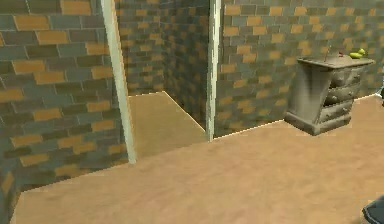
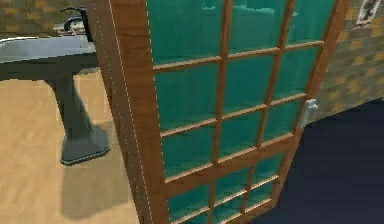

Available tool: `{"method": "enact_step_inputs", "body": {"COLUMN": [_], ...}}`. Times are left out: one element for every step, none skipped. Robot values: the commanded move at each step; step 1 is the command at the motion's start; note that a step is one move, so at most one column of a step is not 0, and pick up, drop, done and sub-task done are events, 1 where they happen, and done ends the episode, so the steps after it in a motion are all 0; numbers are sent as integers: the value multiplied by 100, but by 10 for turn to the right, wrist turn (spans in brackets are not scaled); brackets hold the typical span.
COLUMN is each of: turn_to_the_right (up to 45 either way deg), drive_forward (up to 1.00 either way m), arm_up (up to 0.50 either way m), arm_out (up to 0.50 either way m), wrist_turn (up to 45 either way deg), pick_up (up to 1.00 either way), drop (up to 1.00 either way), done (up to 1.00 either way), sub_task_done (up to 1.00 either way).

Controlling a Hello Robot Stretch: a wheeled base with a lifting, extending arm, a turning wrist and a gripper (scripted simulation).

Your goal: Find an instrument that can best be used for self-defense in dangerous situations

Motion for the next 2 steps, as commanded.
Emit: {"method": "enact_step_inputs", "body": {"turn_to_the_right": [0,-30], "drive_forward": [5,0], "arm_up": [0,0], "arm_out": [0,0], "wrist_turn": [0,0], "pick_up": [0,0], "drop": [0,0], "done": [0,0], "sub_task_done": [0,0]}}
